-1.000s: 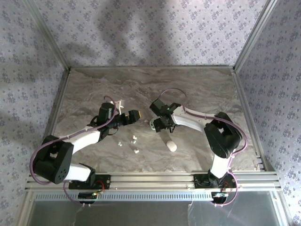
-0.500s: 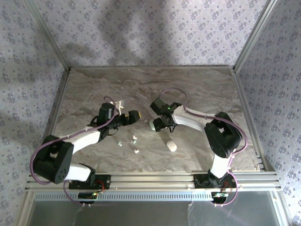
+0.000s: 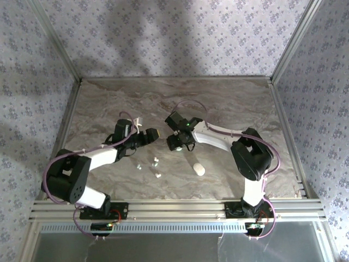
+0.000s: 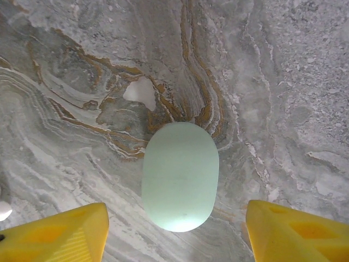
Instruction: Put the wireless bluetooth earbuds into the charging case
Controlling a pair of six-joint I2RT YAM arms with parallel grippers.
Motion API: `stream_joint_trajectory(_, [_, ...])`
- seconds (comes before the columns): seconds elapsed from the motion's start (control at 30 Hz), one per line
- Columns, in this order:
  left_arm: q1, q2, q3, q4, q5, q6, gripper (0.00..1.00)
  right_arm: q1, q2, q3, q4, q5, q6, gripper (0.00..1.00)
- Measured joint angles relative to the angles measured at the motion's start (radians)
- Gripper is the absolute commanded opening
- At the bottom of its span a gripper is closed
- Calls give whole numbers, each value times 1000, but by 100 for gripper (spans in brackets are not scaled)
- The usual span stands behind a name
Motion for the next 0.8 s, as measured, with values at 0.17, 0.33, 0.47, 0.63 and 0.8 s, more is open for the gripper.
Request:
stream_joint_trajectory(0.17, [0, 13, 0, 8, 16, -11, 70, 0, 31, 19, -23, 6, -3, 64])
stream_joint_trajectory(0.33, [2, 13, 0, 12, 18, -11, 70, 0, 54, 47, -32, 9, -3, 61])
stream_joint_trajectory(0.47, [2, 13, 0, 13, 18, -11, 69, 0, 66, 53, -36, 9, -3, 59])
stream_joint_trajectory(0.63, [2, 13, 0, 13, 18, -11, 69, 0, 83, 63, -40, 9, -4, 54])
stream_joint_trajectory(0.8, [2, 13, 0, 13, 19, -11, 68, -1, 86, 63, -44, 8, -9, 52])
